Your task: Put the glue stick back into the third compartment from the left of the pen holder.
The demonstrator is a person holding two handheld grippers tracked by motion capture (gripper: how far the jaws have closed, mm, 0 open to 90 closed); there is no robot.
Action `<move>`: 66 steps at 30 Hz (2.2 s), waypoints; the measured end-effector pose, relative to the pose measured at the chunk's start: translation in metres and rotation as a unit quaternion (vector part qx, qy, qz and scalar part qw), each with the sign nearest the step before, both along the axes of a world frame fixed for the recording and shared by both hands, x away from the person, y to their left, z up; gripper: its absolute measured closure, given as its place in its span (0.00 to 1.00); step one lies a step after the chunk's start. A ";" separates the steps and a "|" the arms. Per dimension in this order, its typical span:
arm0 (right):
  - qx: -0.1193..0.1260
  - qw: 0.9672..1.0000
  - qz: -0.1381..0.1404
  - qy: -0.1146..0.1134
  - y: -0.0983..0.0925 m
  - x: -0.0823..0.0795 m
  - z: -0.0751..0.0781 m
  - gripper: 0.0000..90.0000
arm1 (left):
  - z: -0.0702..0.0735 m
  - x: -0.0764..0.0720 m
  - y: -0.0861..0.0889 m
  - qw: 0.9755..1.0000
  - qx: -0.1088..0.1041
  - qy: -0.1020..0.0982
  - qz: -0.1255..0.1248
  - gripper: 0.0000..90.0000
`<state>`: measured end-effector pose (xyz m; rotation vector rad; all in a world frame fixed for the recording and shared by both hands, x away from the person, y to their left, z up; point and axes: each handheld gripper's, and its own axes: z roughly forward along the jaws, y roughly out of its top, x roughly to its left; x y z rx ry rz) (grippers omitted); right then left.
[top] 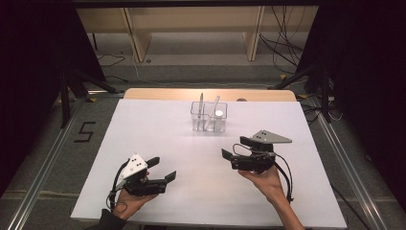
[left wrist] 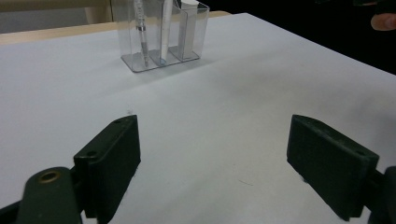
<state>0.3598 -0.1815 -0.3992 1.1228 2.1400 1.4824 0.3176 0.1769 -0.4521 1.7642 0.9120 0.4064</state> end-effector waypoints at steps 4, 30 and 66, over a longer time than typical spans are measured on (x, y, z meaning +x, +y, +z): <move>0.002 1.000 0.001 -0.010 -0.004 -0.009 -0.003 0.17 | 0.000 0.000 0.000 1.000 0.000 0.000 0.000 0.19; 0.009 1.000 -0.004 -0.014 -0.030 -0.055 -0.034 0.17 | 0.001 -0.001 0.000 1.000 -0.002 -0.004 -0.003 0.19; 0.012 1.000 -0.022 -0.011 -0.047 -0.074 -0.053 0.18 | 0.000 -0.002 -0.002 1.000 0.000 -0.003 -0.010 0.19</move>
